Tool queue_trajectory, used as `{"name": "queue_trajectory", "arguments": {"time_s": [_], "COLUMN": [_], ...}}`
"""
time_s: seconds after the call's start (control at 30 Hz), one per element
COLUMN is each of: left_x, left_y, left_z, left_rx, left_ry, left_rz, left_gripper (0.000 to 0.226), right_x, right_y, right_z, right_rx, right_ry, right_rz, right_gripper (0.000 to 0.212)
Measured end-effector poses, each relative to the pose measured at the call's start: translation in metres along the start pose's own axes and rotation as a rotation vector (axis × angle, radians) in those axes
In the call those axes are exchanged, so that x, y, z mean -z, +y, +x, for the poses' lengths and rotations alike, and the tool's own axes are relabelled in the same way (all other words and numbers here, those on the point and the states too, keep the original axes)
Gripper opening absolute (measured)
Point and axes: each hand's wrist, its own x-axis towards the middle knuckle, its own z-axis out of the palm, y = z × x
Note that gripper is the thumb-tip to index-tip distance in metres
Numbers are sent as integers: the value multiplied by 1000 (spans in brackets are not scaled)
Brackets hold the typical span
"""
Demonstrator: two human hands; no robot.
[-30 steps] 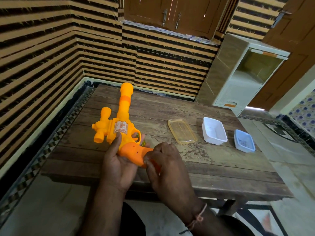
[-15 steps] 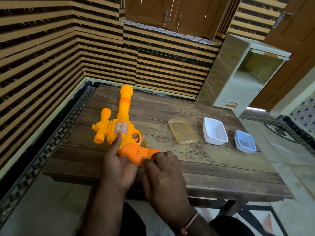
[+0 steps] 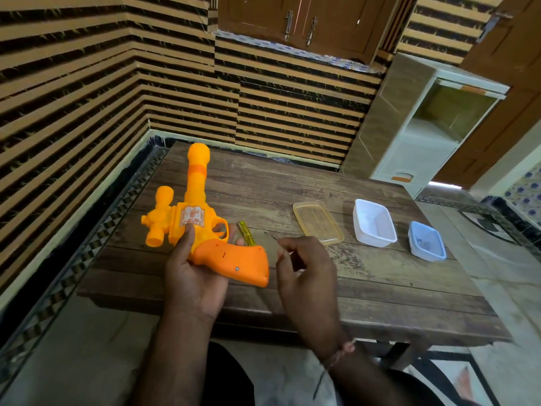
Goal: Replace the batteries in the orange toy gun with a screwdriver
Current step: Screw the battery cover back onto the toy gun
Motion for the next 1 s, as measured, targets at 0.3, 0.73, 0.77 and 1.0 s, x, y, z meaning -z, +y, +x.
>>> {"name": "queue_trajectory", "arguments": {"time_s": [0.3, 0.73, 0.77, 1.0], "left_x": [0, 4, 5, 7], "left_y": [3, 2, 2, 0], "left_z": [-1, 3, 4, 5], "left_rx": [-86, -18, -15, -3], "left_ry": [18, 39, 29, 42], "left_rz": [26, 52, 45, 38], "left_gripper": [28, 51, 47, 54], "right_x": [-33, -24, -14, 12], "right_y": [32, 26, 16, -30], "right_z": [43, 52, 50, 6], "right_rx": [-369, -486, -506, -314], "right_ry": [-411, -320, -245, -210], "right_rz": [-181, 65, 237, 674], "right_gripper": [22, 7, 7, 15]}}
